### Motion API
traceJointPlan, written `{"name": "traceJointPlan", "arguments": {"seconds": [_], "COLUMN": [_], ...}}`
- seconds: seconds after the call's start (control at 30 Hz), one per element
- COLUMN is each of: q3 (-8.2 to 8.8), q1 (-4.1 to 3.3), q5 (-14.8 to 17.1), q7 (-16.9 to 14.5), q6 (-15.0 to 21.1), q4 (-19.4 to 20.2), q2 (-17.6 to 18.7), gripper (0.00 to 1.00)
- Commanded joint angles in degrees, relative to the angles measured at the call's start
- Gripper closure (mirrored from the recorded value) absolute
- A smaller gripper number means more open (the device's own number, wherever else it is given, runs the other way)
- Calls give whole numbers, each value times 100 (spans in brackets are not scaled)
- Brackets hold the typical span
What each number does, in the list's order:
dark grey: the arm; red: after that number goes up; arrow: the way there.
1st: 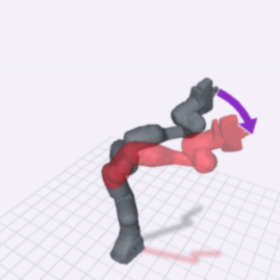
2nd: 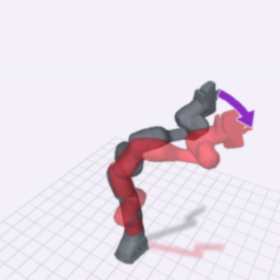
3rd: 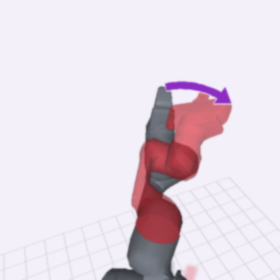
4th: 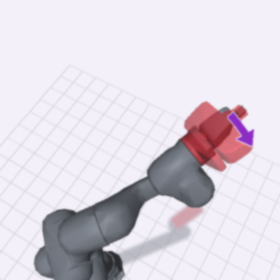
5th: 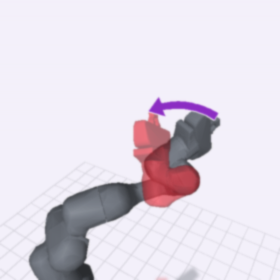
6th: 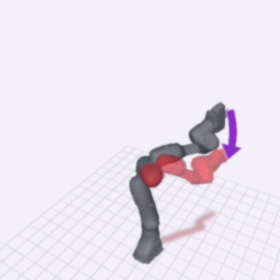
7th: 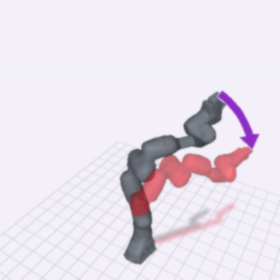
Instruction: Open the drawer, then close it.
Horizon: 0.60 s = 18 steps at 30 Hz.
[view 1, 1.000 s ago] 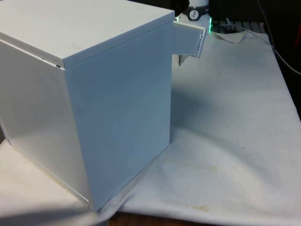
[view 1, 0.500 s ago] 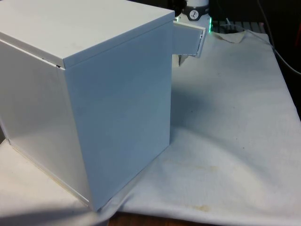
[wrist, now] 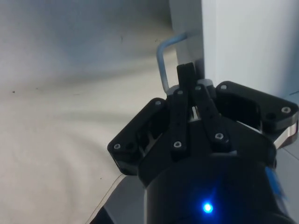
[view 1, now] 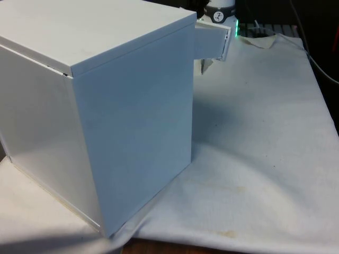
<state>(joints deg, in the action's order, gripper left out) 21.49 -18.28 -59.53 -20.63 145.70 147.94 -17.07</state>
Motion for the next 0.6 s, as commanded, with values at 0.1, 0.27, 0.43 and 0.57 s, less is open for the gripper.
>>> {"name": "traceJointPlan", "arguments": {"seconds": [0.1,0.27,0.43,0.57], "q3": [-29,-34,-11,-46], "q1": [23,23,0,29], "q5": [-86,-80,0,-103], "q7": [23,6,-29,6], "q6": [-86,-132,-132,-212], "q4": [-46,-63,-34,-126], "q2": [-74,-132,-149,-183], "gripper": [100,100,100,100]}}
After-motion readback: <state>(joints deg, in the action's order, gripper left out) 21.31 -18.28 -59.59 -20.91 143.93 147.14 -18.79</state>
